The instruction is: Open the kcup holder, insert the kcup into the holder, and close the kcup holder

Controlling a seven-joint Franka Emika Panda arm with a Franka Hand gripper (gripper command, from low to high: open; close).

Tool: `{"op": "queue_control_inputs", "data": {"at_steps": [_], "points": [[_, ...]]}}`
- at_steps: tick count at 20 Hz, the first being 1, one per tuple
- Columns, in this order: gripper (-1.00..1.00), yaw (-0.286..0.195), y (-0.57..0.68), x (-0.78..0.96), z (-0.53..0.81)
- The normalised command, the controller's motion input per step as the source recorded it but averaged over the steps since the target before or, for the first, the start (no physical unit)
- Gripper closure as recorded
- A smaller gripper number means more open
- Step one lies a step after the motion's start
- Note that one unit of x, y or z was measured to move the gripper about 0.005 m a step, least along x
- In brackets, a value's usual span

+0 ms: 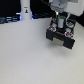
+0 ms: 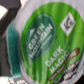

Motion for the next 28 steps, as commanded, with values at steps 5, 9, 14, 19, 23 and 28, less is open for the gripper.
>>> {"op": "queue_control_inputs", "data": {"at_steps": [5,9,14,19,23,28], "points": [[1.0,0.006,0.05,0.08,0.07],[1.0,-0.039,0.01,0.35,0.4],[1.0,-0.019,0.04,0.5,0.36],[1.0,-0.052,-0.01,0.59,0.18],[1.0,0.025,0.19,0.14,-0.07],[1.0,0.025,0.07,0.01,-0.14]]}}
